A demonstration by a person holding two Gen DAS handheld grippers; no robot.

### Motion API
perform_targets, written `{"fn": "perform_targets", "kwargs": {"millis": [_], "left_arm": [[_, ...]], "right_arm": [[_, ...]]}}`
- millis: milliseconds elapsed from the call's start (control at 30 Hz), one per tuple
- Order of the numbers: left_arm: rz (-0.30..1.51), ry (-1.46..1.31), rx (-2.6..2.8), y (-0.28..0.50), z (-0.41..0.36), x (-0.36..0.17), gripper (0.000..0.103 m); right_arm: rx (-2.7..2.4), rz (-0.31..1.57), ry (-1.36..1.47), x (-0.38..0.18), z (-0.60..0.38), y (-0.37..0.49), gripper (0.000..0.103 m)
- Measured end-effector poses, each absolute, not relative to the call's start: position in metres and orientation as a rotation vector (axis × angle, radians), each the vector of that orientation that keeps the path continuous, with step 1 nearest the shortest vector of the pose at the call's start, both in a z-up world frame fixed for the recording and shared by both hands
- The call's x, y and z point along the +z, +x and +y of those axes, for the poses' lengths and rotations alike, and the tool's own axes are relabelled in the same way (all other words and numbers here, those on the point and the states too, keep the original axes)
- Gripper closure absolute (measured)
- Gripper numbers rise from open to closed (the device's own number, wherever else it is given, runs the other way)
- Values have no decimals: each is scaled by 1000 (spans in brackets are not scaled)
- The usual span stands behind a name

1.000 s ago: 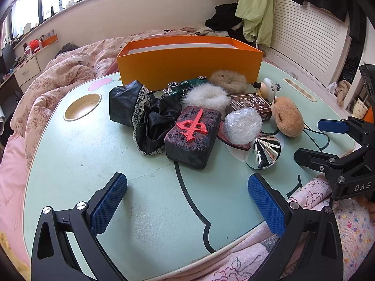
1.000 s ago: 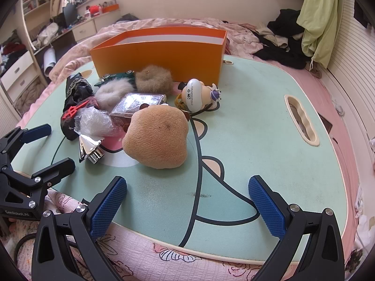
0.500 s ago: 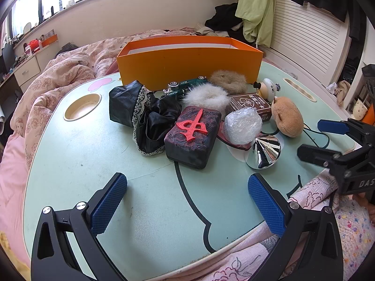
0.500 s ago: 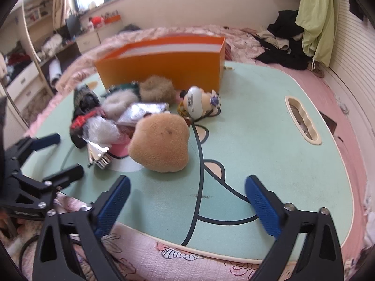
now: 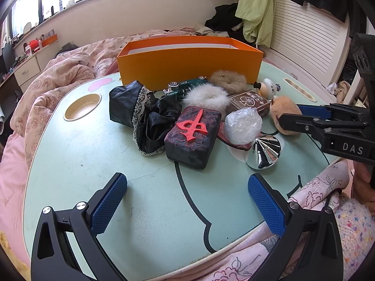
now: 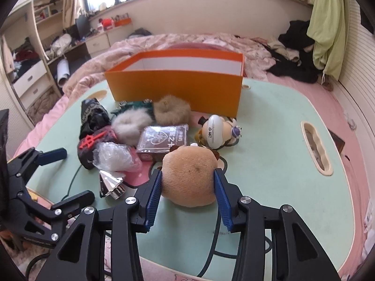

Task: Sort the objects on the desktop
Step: 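Grasp the tan plush with the right gripper while the left gripper grasps the red-and-black block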

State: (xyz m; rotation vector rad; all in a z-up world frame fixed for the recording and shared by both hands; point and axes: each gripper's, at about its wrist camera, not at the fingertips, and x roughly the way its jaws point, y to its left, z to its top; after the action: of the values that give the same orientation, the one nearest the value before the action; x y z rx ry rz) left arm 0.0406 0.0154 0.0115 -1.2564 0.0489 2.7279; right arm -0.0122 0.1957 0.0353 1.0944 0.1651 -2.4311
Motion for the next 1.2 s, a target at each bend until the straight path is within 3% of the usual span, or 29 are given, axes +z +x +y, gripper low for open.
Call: {"fn": "perform_targets", "kwargs": {"millis": [200,400,633,700,767,867,1200], "left_arm": [[46,-1257,2730,41,15,12,0],[0,-1246,2785,43,6,17,1],[22,-1198,2772,27,13,26,26],[21,-1189,2755,20,17,27,28],[17,-1189,2729,13,21,28,45],[19,-1189,2691,8,26,27,59],[-99,-1045,2713,49,5,40,63]], "right_arm": [[-2466,49,923,52,221,14,60],[-2468,27,945,50,222,12,60],[-2464,19,969,47,223,12,58],[-2464,16,972,46,223,12,58],[-2463,12,973,46,224,11,58],[-2462,4,980,45,224,11,58],[-2474,0,969,46,225,14,58]]}}
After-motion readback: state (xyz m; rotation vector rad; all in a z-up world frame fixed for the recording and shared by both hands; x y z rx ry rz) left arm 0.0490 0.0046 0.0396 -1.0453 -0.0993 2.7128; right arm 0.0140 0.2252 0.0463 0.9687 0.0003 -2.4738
